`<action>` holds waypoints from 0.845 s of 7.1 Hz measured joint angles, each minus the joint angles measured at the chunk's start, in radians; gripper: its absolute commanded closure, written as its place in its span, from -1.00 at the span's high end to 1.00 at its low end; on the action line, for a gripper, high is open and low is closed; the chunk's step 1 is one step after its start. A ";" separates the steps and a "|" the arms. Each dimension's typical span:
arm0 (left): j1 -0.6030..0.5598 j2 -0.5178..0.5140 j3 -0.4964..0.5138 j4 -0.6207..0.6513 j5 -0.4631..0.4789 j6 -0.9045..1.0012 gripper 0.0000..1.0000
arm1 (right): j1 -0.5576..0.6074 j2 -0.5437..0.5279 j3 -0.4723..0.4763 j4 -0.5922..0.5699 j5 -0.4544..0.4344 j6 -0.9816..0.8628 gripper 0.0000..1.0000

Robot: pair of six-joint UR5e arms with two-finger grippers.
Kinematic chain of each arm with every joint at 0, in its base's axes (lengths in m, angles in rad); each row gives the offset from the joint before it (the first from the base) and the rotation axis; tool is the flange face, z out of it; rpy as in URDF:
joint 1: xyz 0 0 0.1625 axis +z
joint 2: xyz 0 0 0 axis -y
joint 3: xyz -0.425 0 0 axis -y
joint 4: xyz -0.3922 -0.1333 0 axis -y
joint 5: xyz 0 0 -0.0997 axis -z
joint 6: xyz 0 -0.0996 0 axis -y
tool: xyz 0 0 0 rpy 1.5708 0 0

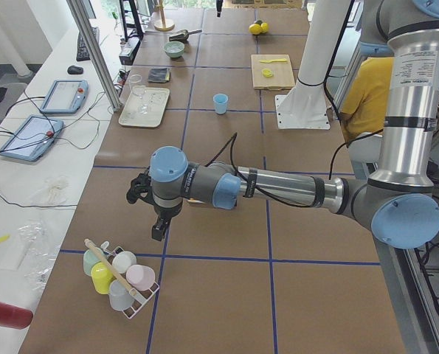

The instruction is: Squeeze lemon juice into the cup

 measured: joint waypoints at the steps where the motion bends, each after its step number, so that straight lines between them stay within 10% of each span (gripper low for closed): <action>1: -0.010 0.007 -0.005 0.047 0.000 0.016 1.00 | 0.002 0.004 -0.021 0.003 0.000 -0.019 1.00; 6: -0.013 0.027 -0.025 0.121 0.002 0.020 1.00 | 0.008 0.027 -0.073 -0.006 0.027 -0.037 1.00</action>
